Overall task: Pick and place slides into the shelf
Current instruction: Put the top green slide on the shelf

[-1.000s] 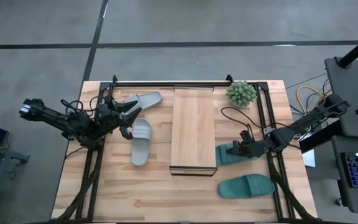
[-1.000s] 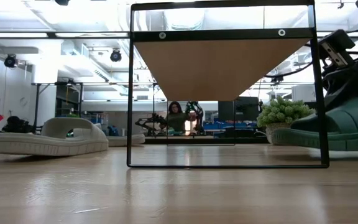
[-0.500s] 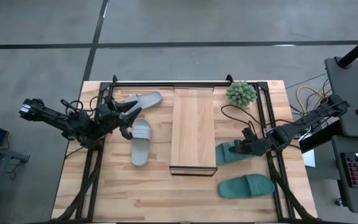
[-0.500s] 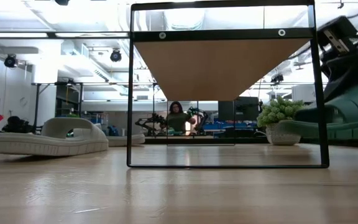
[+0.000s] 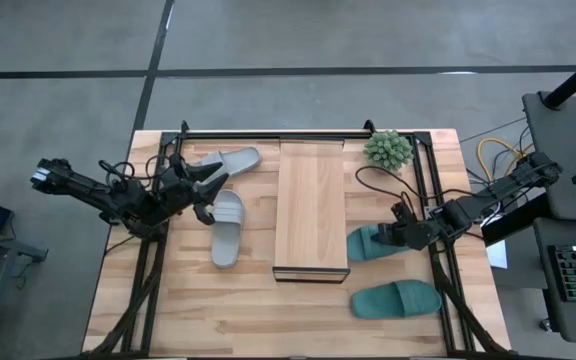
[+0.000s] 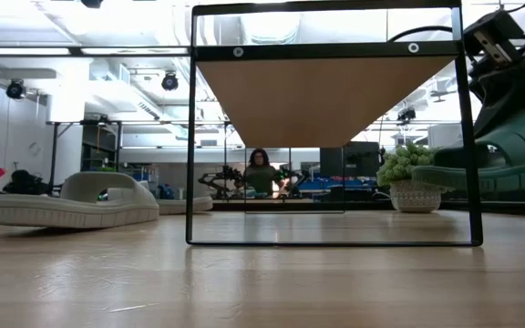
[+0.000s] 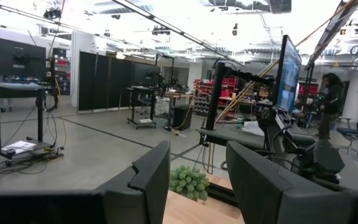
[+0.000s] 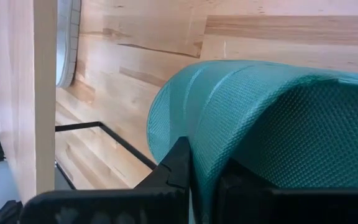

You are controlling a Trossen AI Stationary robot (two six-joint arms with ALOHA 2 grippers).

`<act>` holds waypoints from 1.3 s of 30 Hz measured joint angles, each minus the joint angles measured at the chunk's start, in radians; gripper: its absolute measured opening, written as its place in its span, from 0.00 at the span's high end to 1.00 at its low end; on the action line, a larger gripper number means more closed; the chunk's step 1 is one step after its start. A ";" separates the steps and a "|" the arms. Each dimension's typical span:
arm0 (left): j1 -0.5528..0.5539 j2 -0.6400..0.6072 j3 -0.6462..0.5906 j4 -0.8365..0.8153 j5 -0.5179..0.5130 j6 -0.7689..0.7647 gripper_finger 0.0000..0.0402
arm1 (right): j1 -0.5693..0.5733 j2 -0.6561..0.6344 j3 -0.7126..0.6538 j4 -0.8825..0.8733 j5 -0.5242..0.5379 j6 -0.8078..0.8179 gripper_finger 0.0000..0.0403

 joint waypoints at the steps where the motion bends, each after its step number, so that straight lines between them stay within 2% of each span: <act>1: 0.000 0.000 0.000 0.000 0.000 0.000 0.65 | 0.000 -0.003 0.000 0.000 0.000 0.008 0.97; 27: 0.000 0.013 0.000 -0.001 0.000 0.000 0.65 | 0.000 -0.101 0.031 -0.007 0.016 -0.033 0.97; 39: 0.000 0.024 0.000 0.000 0.000 0.000 0.65 | 0.000 -0.103 0.192 -0.270 0.018 -0.059 0.97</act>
